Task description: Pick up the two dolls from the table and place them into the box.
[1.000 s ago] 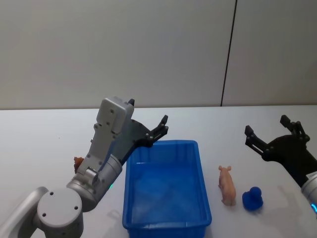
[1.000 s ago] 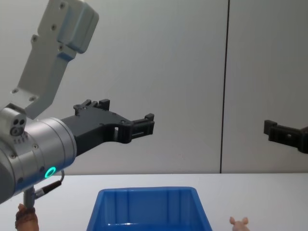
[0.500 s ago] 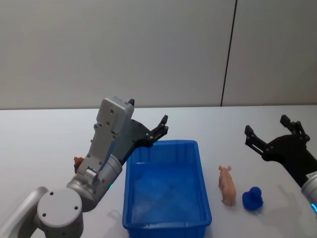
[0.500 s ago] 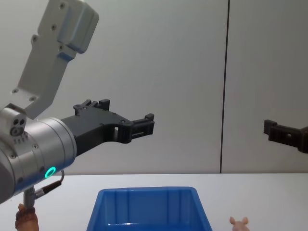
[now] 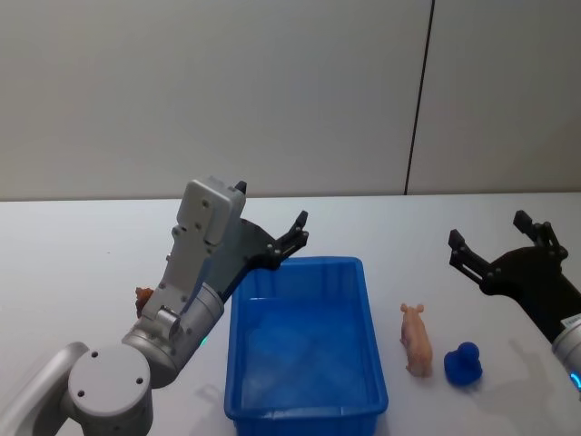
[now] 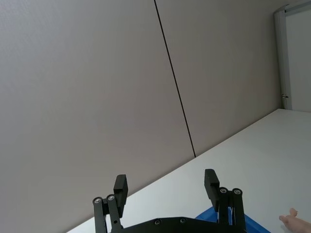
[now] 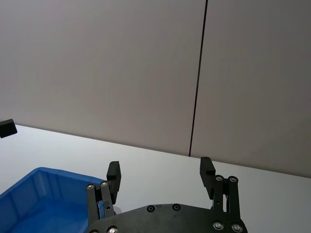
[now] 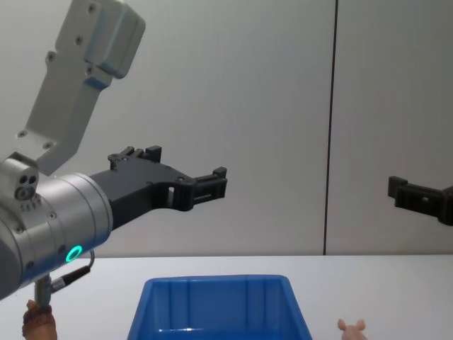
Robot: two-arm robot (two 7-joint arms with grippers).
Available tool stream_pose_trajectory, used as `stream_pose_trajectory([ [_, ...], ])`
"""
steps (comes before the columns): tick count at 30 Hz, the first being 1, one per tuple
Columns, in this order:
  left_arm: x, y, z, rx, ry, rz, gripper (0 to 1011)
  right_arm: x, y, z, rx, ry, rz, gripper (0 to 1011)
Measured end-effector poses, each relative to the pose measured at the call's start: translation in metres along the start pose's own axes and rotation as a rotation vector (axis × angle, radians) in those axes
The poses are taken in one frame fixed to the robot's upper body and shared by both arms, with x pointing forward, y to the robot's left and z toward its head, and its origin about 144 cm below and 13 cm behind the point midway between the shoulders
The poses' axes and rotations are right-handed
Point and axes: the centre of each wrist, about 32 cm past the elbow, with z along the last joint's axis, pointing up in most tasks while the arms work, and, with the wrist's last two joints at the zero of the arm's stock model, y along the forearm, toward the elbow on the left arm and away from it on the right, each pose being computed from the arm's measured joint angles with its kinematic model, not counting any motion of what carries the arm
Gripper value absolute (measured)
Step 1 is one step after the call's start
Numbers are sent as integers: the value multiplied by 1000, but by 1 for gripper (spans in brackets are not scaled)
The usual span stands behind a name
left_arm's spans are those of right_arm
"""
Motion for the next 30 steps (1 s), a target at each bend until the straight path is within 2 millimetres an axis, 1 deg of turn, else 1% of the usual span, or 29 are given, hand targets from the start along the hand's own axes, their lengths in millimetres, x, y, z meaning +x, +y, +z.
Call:
stream_pose_trajectory([
  [9,0,0,0,0,0,0,1001,0,0,0,-1,0,0,1001],
  [14,0,0,0,0,0,0,1001,0,-4,-1,-11,-4,10,1001],
  [17,0,0,0,0,0,0,1001,0,-13,-1,-33,-5,18,1001],
  [18,0,0,0,0,0,0,1001,0,-13,-1,-33,-5,18,1001],
  [20,0,0,0,0,0,0,1001,1,-24,-1,-60,-6,20,1001],
  [24,0,0,0,0,0,0,1001,1,-37,-2,-93,-3,16,1001],
  [25,0,0,0,0,0,0,1001,0,-44,-3,-113,-1,13,1001],
  [28,0,0,0,0,0,0,1001,0,-52,-4,-138,4,8,1001],
  [29,0,0,0,0,0,0,1001,0,-59,-5,-160,5,5,1001],
  [30,0,0,0,0,0,0,1001,0,-62,-5,-170,6,3,1001],
])
